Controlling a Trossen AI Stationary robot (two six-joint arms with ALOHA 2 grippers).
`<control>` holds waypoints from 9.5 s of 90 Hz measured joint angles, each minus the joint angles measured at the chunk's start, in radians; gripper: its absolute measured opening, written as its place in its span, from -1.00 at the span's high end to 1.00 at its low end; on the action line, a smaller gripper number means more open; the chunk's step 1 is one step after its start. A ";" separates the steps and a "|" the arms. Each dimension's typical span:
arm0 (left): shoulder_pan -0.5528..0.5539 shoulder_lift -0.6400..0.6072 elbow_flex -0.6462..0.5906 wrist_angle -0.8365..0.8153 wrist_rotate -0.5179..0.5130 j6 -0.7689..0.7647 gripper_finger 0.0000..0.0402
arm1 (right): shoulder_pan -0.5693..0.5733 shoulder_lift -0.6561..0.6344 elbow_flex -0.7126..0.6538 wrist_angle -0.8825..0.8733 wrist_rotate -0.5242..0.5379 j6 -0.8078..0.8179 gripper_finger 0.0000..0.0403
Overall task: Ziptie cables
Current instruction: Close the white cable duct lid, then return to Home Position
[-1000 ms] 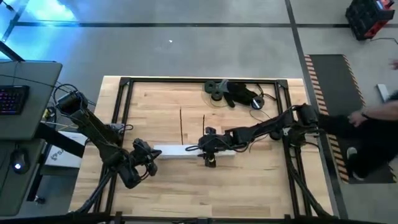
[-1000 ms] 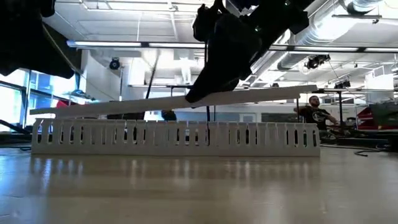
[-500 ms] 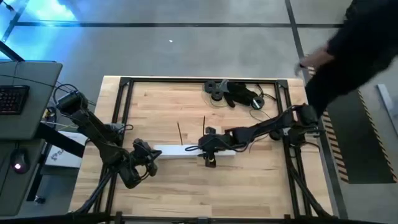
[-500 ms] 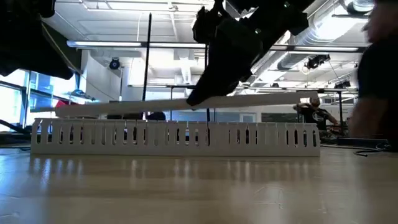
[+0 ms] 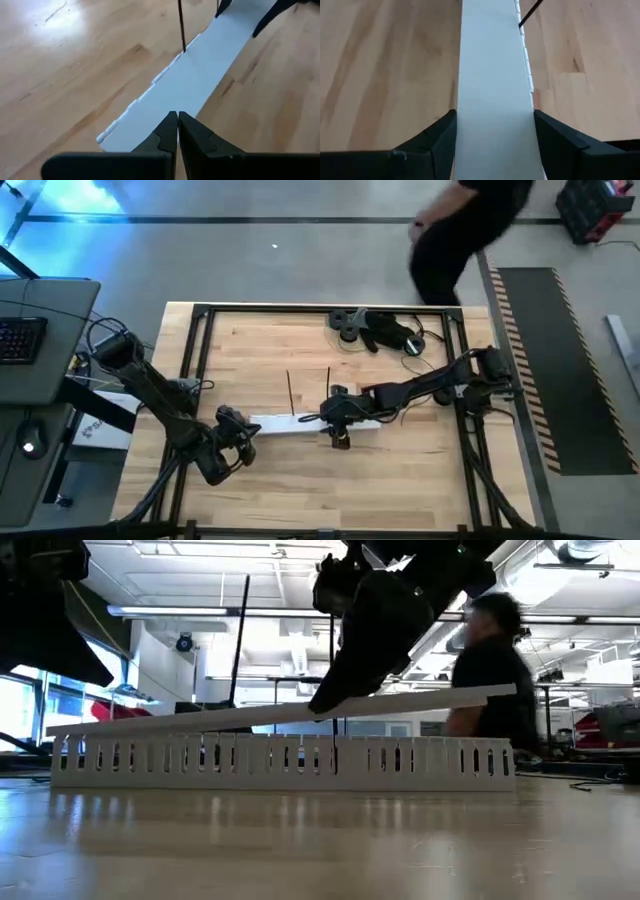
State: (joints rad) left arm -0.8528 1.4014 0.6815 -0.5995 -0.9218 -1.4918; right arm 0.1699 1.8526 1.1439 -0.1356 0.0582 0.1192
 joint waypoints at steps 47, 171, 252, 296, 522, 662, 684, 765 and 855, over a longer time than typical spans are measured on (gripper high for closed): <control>0.009 -0.017 0.000 -0.008 0.000 0.013 1.00 | -0.004 -0.002 0.000 0.008 0.015 -0.018 -0.01; 0.016 -0.019 -0.289 0.409 0.007 0.010 1.00 | -0.005 0.014 -0.048 0.004 0.045 -0.052 0.00; 0.016 -0.022 -0.272 0.488 0.019 0.169 1.00 | -0.066 0.043 -0.012 -0.064 0.058 -0.270 0.02; 0.233 -0.056 -0.117 0.532 0.079 0.553 1.00 | -0.079 0.047 -0.009 -0.063 0.074 -0.250 0.02; 0.484 0.333 -0.121 1.038 0.282 0.875 1.00 | 0.093 -0.334 -0.705 0.458 0.271 0.218 0.57; 0.373 -0.225 -0.107 0.585 0.281 0.939 1.00 | 0.228 -0.893 -0.682 0.145 0.232 0.057 0.86; 0.380 -0.588 -0.375 0.697 0.233 0.868 1.00 | 0.224 -1.290 -0.879 0.154 0.229 0.139 0.95; 0.887 -1.257 -0.668 0.641 0.667 1.276 1.00 | 0.223 -1.707 -1.135 0.193 0.235 0.179 0.99; 0.884 -1.223 -0.668 0.648 0.623 1.372 1.00 | 0.223 -1.703 -1.135 0.192 0.219 0.168 0.99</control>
State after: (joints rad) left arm 0.0315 0.1787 0.0132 0.0483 -0.2993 -0.1196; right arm 0.3927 0.1493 0.0090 0.0566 0.2771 0.2874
